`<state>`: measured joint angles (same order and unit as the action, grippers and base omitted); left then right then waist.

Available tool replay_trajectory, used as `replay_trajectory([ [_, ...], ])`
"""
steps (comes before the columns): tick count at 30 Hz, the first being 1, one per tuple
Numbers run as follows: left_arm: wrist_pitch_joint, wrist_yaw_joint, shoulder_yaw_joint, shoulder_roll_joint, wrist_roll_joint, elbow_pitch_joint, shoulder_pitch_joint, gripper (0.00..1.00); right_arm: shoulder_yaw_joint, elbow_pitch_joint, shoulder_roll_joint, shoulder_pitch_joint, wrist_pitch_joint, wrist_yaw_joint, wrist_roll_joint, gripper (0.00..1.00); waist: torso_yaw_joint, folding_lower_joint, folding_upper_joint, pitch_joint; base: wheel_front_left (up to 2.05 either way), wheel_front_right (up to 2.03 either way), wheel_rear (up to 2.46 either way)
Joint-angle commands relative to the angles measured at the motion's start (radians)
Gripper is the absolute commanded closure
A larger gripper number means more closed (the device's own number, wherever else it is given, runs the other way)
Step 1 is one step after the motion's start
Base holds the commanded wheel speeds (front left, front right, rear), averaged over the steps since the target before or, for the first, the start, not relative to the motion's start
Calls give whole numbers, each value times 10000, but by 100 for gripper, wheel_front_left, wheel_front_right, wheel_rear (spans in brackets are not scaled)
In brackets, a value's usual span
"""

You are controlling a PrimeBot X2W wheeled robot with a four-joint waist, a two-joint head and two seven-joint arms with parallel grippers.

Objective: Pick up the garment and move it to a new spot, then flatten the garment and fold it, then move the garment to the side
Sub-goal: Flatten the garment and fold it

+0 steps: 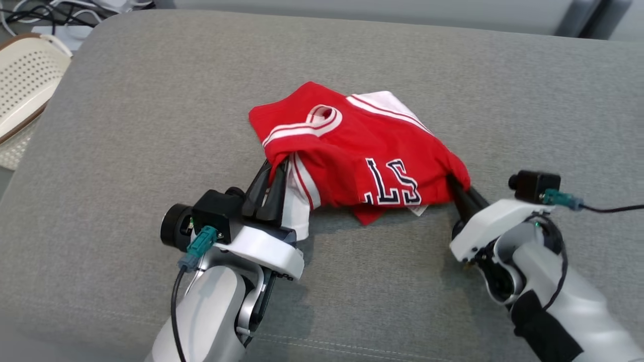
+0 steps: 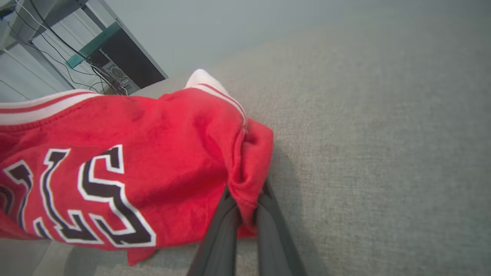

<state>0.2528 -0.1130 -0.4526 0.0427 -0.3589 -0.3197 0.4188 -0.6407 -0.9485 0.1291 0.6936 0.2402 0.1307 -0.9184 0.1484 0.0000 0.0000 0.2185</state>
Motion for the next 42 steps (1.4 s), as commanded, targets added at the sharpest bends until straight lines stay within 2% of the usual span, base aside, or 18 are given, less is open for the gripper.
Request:
replay_trajectory([
  [1, 90, 154, 318, 80, -124, 545, 466, 100, -117, 454, 132, 291, 197, 0, -30, 100, -258, 0, 0, -84, 0, 0, 0],
  [5, 90, 418, 180, 78, -691, 1707, 597, 100, 648, 2093, 773, 432, 211, 0, 676, 100, -833, 0, 0, -371, 0, 0, 0],
  [6, 90, 450, 63, 78, -1201, 2520, 655, 100, 1083, 3017, 1062, 337, 212, 0, 1284, 100, -1138, 0, 0, -602, 0, 0, 0],
  [9, 90, 314, -249, 77, -1986, 3759, 694, 100, 1630, 4195, 1535, 184, 213, 0, 2259, 100, -1526, 0, 0, -1042, 0, 0, 0],
  [11, 26, 60, -601, 77, -2393, 4177, 633, 100, 1740, 4559, 1831, 123, 214, 0, 2750, 100, -1713, 0, 0, -1341, 0, 0, 0],
  [14, -473, -494, -993, 77, -3054, 4527, 510, 100, 1517, 4435, 2092, 259, 214, 0, 3167, 100, -1785, 0, 0, -1584, 0, 0, 0],
  [15, -706, -858, -1122, 77, -3330, 4534, 417, 100, 1151, 3984, 2084, 523, 116, 0, 3276, 100, -1668, 0, 0, -1552, 0, 0, 0],
  [17, -742, -1117, -1102, 77, -3374, 4261, 326, 100, 784, 3370, 1777, 958, 31, 0, 3134, 100, -1503, 0, 0, -1384, 0, 0, 0],
  [20, -485, -1166, -1060, 76, -3313, 3570, 310, 100, 116, 2106, 1254, 1802, 32, 0, 3104, 100, -1147, 0, 0, -1028, 0, 0, 0],
  [22, -222, -1081, -993, 76, -3232, 2974, 420, 100, 236, 1233, 978, 2445, 173, 0, 3371, 100, -897, 0, 0, -780, 0, 0, 0],
  [23, -103, -1028, -931, 76, -3093, 2667, 511, 100, 605, 1029, 820, 2727, 198, 0, 3565, 45, -802, 0, 0, -654, 0, 0, 0],
  [24, -15, -1002, -840, 81, -2835, 2311, 623, 100, 1037, 1003, 657, 2893, 205, 0, 3870, 0, -739, 0, 0, -542, 0, 0, 0],
  [27, 77, -992, -278, 81, -2031, 1632, 831, 100, 1876, 1417, 42, 2735, 211, 0, 4752, 0, -788, 0, 0, -314, 0, 0, 0],
  [30, 84, -953, 357, 79, -1206, 1720, 638, 100, 1988, 1953, -194, 1893, 213, 0, 5289, 0, -929, 0, 0, -275, 0, 0, 0],
  [36, 87, -834, 936, 78, -797, 1830, -93, 100, 1762, 2319, -65, 62, 214, 0, 5362, 0, -1119, 0, 0, -387, 0, 0, 0],
  [42, 88, -656, 1280, 77, -648, 1961, -601, 100, 1251, 1982, 159, -1229, 215, 0, 4914, 0, -1006, 0, 0, -411, 0, 0, 0],
])
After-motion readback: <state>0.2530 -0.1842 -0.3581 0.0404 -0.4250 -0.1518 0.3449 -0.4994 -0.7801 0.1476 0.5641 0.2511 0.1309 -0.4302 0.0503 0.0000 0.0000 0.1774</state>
